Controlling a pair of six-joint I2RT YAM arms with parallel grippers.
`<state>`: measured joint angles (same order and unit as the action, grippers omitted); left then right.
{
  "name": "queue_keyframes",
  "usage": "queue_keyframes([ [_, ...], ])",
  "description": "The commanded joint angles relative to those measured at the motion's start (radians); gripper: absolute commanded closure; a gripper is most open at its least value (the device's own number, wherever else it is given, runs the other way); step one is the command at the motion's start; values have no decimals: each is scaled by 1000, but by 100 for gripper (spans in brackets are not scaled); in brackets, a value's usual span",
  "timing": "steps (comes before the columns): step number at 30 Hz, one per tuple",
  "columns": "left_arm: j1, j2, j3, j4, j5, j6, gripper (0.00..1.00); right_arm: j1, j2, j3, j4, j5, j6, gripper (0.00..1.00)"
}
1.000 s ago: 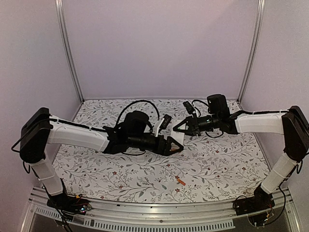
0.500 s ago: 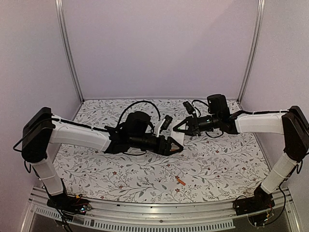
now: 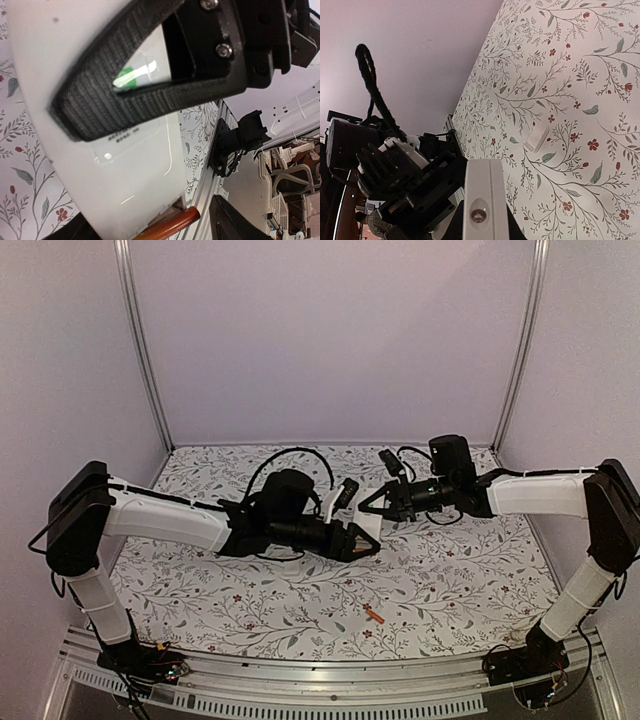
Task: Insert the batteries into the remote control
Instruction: Load the battery into the battery compartment.
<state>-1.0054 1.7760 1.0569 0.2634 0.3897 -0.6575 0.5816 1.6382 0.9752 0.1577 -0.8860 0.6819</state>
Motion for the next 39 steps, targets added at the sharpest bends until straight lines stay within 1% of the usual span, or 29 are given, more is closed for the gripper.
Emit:
queue_keyframes([
  [1,-27,15,33,5,25,30,29,4,11,25,21,10,2,100],
  [8,-30,16,38,-6,27,44,30,5,14,26,21,9,2,100],
  [13,-32,18,39,-9,26,52,29,4,15,28,22,9,2,100],
  [20,-30,17,37,-10,34,54,33,5,15,31,22,6,3,100],
  [24,-21,13,23,12,43,37,37,5,12,29,22,1,2,100],
  [32,-7,12,4,40,63,25,50,5,1,26,25,-5,-3,100],
  [37,-4,10,-11,53,83,25,52,3,-8,25,29,-10,-5,100],
  [39,-4,8,-21,68,101,27,52,0,-14,25,35,-15,-5,100],
])
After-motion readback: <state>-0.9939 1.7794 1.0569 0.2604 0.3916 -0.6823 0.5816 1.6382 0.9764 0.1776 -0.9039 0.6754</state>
